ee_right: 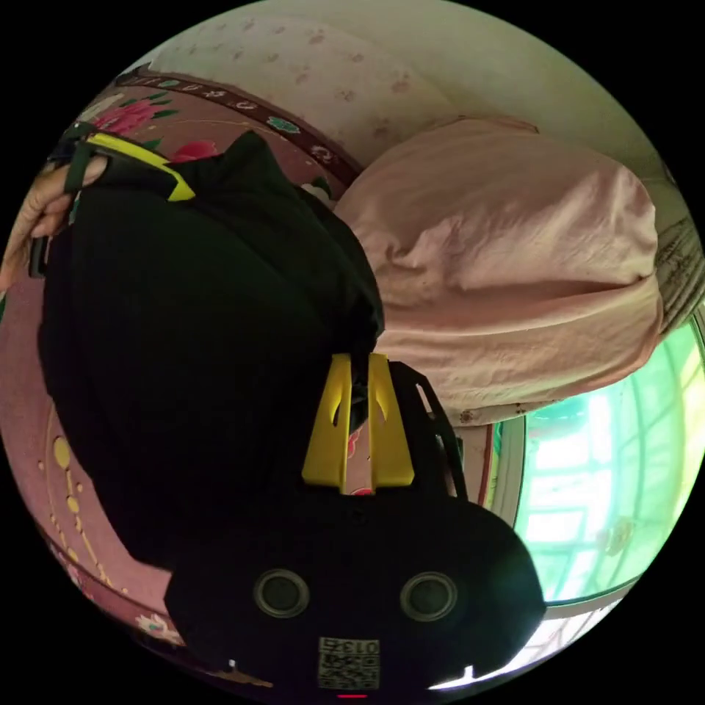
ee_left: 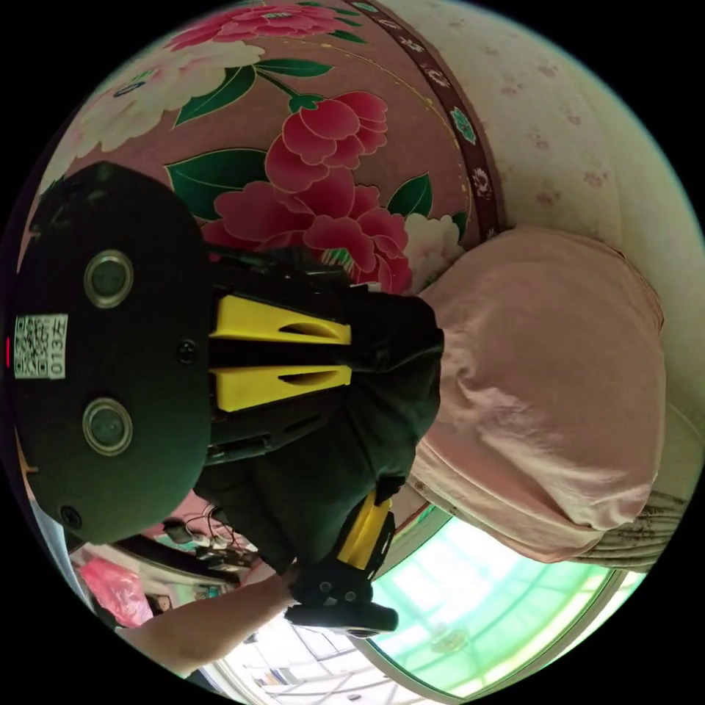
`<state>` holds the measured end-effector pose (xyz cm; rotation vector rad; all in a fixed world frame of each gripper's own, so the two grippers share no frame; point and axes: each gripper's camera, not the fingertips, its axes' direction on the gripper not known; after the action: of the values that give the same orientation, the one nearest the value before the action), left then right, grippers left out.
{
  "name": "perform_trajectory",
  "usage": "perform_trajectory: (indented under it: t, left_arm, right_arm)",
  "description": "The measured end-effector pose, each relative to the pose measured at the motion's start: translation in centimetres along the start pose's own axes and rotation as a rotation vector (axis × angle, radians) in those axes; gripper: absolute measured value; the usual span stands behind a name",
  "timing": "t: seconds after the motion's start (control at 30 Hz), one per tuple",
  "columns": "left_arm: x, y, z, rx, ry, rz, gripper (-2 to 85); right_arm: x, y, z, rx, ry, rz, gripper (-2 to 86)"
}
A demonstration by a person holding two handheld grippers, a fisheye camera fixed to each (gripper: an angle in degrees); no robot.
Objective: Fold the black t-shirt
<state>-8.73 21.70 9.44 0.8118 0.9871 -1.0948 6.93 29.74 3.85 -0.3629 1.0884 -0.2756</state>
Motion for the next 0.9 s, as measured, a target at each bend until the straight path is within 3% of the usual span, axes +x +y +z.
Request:
perform_trajectory:
  t: [0.1, 0.2, 0.3, 0.43, 0.53, 0.7, 0.9]
  left_arm:
    - [0.2, 0.9, 2.4, 0.025, -0.088, 0.038, 5.2]
    - [0.6, 1.3, 3.4, 0.023, -0.133, 0.097, 5.7]
    - [-0.9, 2.1, 2.4, 0.078, -0.04, 0.023, 7.3]
    - [-3.3, 7.3, -4.6, 0.285, -0.132, -0.035, 12.9]
    - [-5.6, 15.3, -9.0, 0.282, -0.117, -0.028, 12.8]
    - [-7.4, 34.9, -12.3, 0.05, -0.173, -0.136, 8.1]
    - [-8.4, 57.2, -16.8, -0.102, -0.308, -0.463, 2.3]
  right_arm:
    - [-1.9, 0.1, 2.8, 0.126, 0.153, 0.057, 3.5]
    - [-0.3, 0.0, 3.5, 0.173, 0.115, 0.125, 4.6]
    - [3.2, 0.5, 2.7, 0.238, 0.071, 0.198, 6.8]
    - [10.5, 5.9, -2.8, 0.346, 0.097, 0.529, 10.8]
    - [12.9, 12.5, -7.4, 0.404, 0.008, 0.674, 10.2]
    - [3.7, 17.6, -13.2, 0.455, -0.196, 0.545, 7.4]
    - [-13.7, 12.1, -18.6, 0.452, -0.622, 0.225, 1.0]
